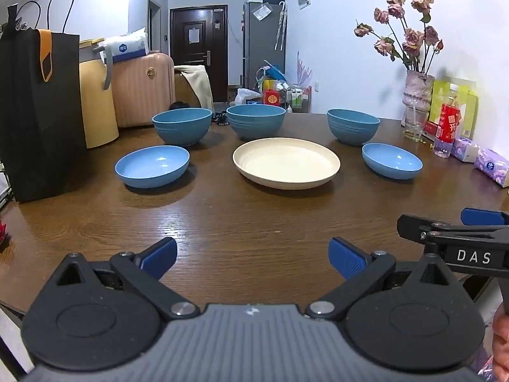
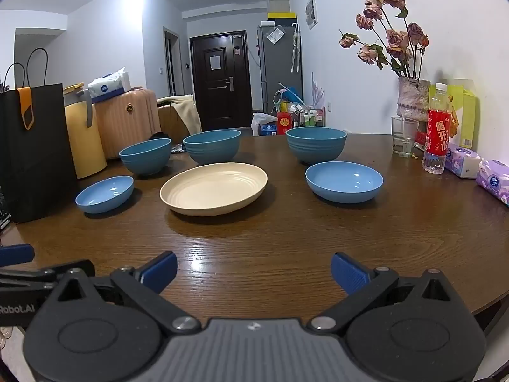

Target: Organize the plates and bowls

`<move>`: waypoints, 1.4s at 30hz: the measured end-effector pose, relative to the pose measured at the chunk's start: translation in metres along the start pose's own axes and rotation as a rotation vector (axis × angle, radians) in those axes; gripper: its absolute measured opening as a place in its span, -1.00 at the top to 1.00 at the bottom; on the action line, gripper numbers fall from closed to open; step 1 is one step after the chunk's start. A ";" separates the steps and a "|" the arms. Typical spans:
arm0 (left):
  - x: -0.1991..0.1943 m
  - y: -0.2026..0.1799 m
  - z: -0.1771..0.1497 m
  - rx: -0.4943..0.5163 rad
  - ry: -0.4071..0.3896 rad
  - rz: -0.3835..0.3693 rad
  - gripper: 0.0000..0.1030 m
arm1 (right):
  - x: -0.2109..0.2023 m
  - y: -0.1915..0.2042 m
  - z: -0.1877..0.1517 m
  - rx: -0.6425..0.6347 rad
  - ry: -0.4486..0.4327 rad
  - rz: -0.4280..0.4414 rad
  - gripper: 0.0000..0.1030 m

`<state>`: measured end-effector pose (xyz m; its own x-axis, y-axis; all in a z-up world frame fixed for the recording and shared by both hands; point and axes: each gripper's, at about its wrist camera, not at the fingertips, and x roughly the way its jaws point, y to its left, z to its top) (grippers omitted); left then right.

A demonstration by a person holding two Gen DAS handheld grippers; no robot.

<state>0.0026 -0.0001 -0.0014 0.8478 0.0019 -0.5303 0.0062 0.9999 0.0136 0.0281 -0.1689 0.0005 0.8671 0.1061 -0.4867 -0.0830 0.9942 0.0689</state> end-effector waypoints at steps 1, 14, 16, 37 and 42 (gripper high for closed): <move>0.001 0.000 0.000 -0.003 0.009 0.001 -1.00 | 0.000 0.000 0.000 0.000 -0.001 0.000 -1.00; -0.005 0.004 -0.001 -0.017 -0.025 -0.006 -1.00 | -0.001 -0.003 0.000 0.014 -0.001 0.001 -1.00; -0.005 0.004 -0.001 -0.017 -0.025 -0.006 -1.00 | -0.001 -0.003 0.000 0.014 -0.001 0.002 -1.00; -0.011 0.004 0.000 -0.011 -0.040 -0.005 -1.00 | -0.002 -0.002 0.000 0.016 -0.005 0.005 -1.00; -0.011 0.004 0.000 -0.010 -0.040 -0.005 -1.00 | -0.002 -0.002 0.000 0.016 -0.006 0.005 -1.00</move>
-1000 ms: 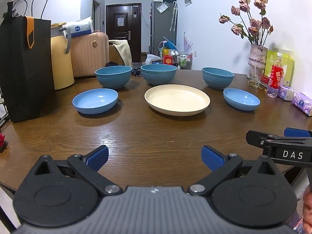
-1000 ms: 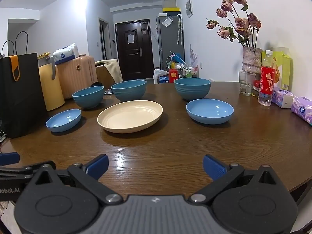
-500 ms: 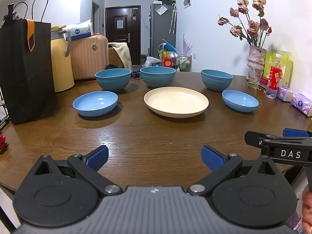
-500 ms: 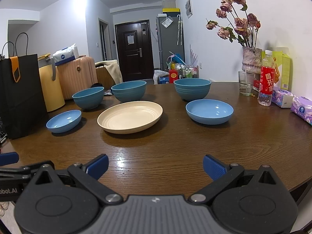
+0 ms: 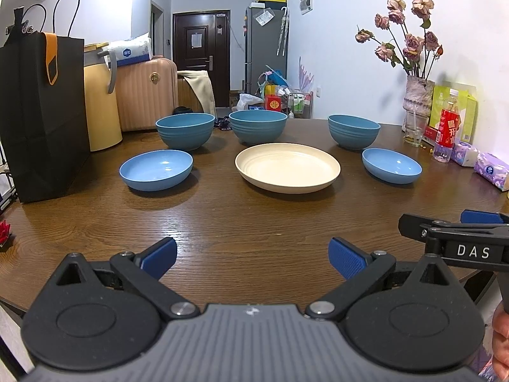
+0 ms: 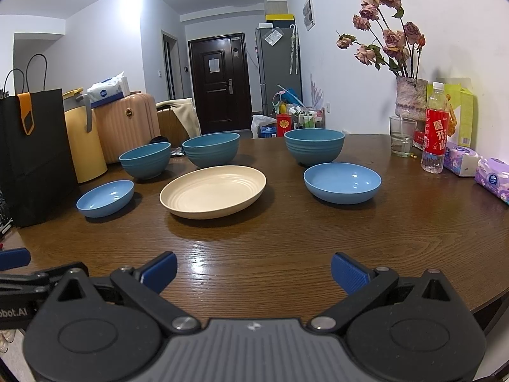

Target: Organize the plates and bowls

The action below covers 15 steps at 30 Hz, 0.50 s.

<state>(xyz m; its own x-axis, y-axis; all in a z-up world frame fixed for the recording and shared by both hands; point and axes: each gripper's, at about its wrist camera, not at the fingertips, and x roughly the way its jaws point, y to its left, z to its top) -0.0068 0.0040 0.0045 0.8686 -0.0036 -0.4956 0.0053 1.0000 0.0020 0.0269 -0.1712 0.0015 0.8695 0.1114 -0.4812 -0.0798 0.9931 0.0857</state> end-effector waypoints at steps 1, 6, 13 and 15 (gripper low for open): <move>0.000 0.000 0.000 0.000 0.000 0.000 -1.00 | 0.000 0.000 0.000 0.000 0.000 0.000 -1.00; 0.000 0.000 0.000 0.000 0.000 0.000 -1.00 | 0.000 0.000 0.000 0.000 -0.001 0.000 -1.00; -0.001 0.000 0.000 0.000 -0.002 0.001 -1.00 | 0.000 0.000 0.000 0.001 0.000 0.000 -1.00; -0.001 -0.001 0.000 0.001 -0.002 0.002 -1.00 | 0.000 0.000 0.000 0.001 -0.001 0.000 -1.00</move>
